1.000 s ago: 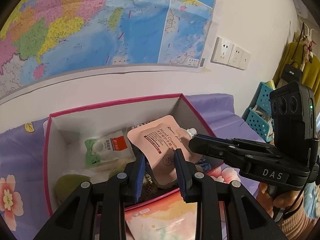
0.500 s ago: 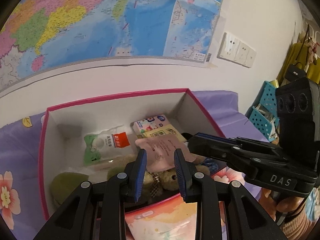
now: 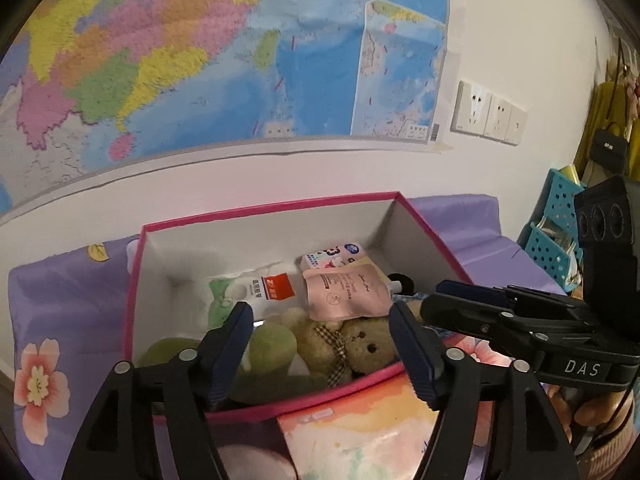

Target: Organize soft objects

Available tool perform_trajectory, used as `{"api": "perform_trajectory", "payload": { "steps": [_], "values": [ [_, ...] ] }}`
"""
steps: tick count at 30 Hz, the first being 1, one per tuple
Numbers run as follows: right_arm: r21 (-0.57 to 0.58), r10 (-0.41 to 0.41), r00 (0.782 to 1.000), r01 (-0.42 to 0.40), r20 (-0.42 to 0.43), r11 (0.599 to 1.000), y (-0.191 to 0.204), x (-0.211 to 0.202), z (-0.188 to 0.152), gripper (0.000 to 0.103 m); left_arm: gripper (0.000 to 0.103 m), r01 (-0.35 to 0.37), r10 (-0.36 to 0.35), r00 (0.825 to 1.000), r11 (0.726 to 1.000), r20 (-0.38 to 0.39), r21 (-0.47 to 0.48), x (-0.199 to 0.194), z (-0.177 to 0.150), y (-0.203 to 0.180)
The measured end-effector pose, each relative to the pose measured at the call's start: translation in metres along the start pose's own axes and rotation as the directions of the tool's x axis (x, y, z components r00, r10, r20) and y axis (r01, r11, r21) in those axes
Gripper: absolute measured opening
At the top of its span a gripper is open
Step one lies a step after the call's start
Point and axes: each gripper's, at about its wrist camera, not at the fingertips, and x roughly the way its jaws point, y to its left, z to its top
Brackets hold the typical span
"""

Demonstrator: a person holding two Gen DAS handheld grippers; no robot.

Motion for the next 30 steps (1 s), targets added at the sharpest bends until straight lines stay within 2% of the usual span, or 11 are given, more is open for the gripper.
{"api": "perform_trajectory", "payload": {
  "steps": [4, 6, 9, 10, 13, 17, 19, 24, 30],
  "values": [
    [-0.031, -0.026, 0.999, 0.026, 0.020, 0.999, 0.008, -0.014, -0.008, 0.053, 0.085, -0.025, 0.025, 0.999, 1.000, 0.037, -0.005, -0.020, -0.009, -0.001],
    [-0.053, -0.046, 0.998, 0.048, 0.031, 0.997, 0.014, -0.021, -0.014, 0.061, 0.087, -0.035, 0.035, 0.998, 0.999, 0.056, -0.002, -0.030, -0.015, -0.003],
    [-0.094, -0.087, 0.995, 0.092, 0.053, 0.991, 0.025, -0.034, -0.025, 0.068, 0.102, -0.052, 0.053, 0.995, 0.999, 0.086, -0.007, -0.049, -0.026, -0.005],
    [-0.108, -0.101, 0.993, 0.108, 0.063, 0.988, 0.029, -0.038, -0.030, 0.070, 0.103, -0.062, 0.063, 0.992, 0.998, 0.106, -0.007, -0.056, -0.031, -0.006],
    [-0.145, -0.144, 0.985, 0.156, 0.096, 0.977, 0.042, -0.050, -0.043, 0.085, 0.103, -0.102, 0.103, 0.987, 0.995, 0.127, -0.013, -0.071, -0.043, -0.009],
    [-0.226, -0.204, 0.970, 0.230, 0.132, 0.947, 0.064, -0.061, -0.066, 0.090, 0.103, -0.151, 0.155, 0.981, 0.988, 0.116, -0.043, -0.081, -0.065, -0.007],
    [-0.247, -0.233, 0.962, 0.263, 0.144, 0.933, 0.073, -0.065, -0.078, 0.095, 0.103, -0.151, 0.158, 0.983, 0.986, 0.093, -0.071, -0.083, -0.076, -0.004],
    [-0.281, -0.273, 0.950, 0.305, 0.148, 0.910, 0.086, -0.070, -0.105, 0.096, 0.103, -0.198, 0.204, 0.977, 0.975, 0.055, -0.104, -0.089, -0.100, 0.002],
    [-0.273, -0.261, 0.958, 0.283, 0.116, 0.919, 0.092, -0.071, -0.123, 0.096, 0.103, -0.242, 0.247, 0.968, 0.966, 0.042, -0.093, -0.094, -0.119, -0.004]
  ]
}}
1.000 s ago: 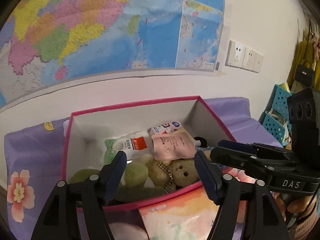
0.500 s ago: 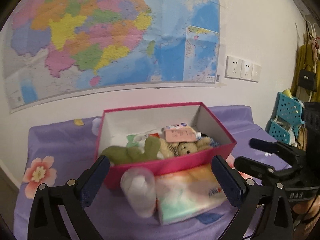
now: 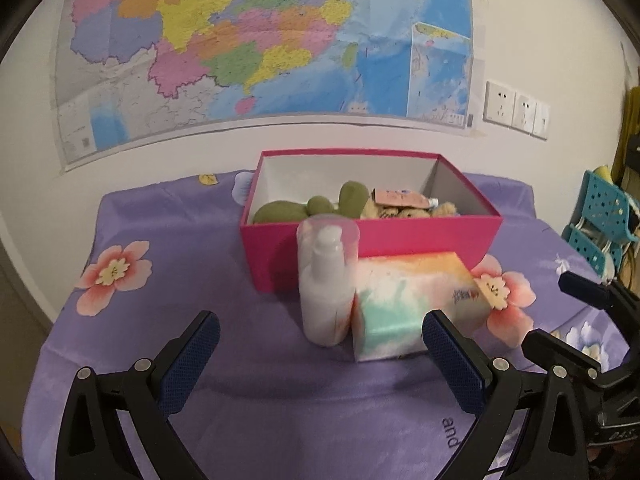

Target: Organize soft objects

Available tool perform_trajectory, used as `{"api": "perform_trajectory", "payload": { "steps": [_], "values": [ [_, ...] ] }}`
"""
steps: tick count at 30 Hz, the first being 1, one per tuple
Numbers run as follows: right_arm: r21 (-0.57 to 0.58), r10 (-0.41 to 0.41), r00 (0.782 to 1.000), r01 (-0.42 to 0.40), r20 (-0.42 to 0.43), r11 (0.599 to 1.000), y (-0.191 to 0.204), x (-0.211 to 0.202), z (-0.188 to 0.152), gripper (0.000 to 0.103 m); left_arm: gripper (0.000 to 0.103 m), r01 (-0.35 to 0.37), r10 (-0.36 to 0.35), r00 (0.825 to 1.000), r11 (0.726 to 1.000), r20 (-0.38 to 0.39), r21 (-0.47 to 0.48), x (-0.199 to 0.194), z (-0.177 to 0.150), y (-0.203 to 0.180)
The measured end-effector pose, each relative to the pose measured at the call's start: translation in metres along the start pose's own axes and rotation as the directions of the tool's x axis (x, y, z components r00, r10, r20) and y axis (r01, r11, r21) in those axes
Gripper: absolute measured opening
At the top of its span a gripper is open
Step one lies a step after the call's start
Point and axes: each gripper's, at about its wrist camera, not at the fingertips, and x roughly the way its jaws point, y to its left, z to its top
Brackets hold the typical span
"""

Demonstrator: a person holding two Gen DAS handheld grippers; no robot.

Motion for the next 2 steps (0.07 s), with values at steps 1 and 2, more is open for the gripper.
{"api": "perform_trajectory", "payload": {
  "steps": [1, 2],
  "values": [
    [-0.005, 0.000, 1.000, 0.000, -0.004, 1.000, 0.0018, -0.0007, -0.0020, 0.096, 0.103, -0.002, 0.002, 1.000, 1.000, -0.002, 0.011, -0.0013, -0.0034, -0.0027],
    [-0.009, 0.005, 1.000, -0.006, -0.010, 1.000, 0.0028, -0.0015, -0.0041, 0.096, 0.103, 0.003, -0.003, 1.000, 1.000, -0.005, 0.015, -0.0014, -0.0050, -0.0034]
  ]
}}
